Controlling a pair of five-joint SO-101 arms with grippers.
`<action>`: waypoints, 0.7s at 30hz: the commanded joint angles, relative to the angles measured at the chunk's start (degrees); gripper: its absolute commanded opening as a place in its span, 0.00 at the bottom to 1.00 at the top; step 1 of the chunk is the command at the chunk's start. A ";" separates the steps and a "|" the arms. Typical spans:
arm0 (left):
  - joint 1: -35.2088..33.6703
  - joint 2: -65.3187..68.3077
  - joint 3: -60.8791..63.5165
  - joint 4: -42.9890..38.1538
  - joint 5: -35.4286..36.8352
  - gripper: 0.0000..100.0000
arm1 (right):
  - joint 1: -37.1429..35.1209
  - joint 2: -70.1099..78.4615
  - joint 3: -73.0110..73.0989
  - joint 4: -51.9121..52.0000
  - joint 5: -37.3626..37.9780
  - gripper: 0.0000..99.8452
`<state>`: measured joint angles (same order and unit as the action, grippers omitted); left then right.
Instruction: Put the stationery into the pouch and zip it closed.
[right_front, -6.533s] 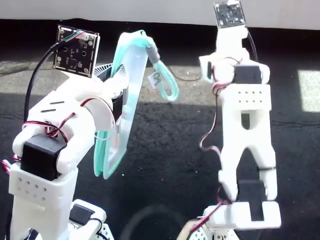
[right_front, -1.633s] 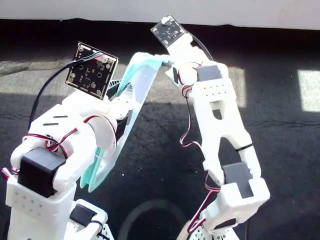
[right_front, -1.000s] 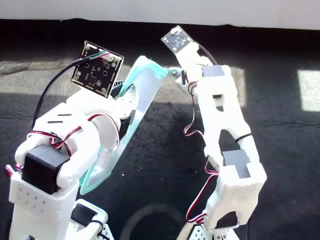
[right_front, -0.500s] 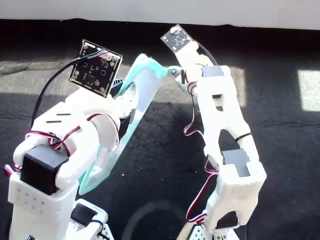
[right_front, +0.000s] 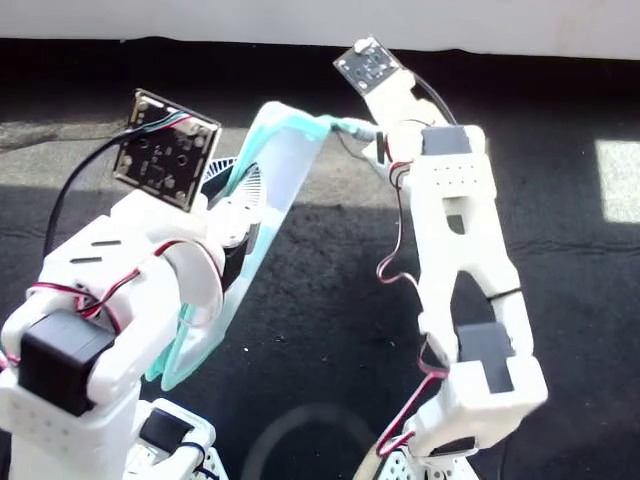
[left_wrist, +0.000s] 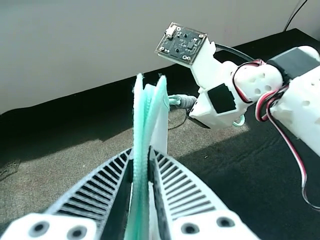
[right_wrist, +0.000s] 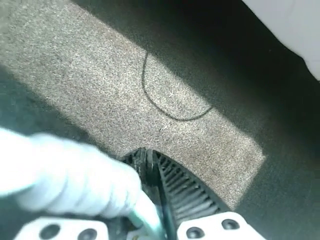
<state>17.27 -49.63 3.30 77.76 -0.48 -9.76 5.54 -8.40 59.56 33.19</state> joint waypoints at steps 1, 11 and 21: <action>-0.13 -2.07 0.04 -0.97 0.53 0.01 | -2.68 -8.48 -0.75 3.12 -4.22 0.01; 0.31 -2.07 -0.04 -0.97 0.53 0.01 | -9.27 -16.40 -0.84 9.27 -16.26 0.24; -0.13 -1.98 0.13 -2.90 0.53 0.01 | -12.97 -16.57 -1.19 13.85 -16.70 0.27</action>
<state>17.10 -50.51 3.91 77.41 -0.48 -21.89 -8.00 -8.40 71.60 17.27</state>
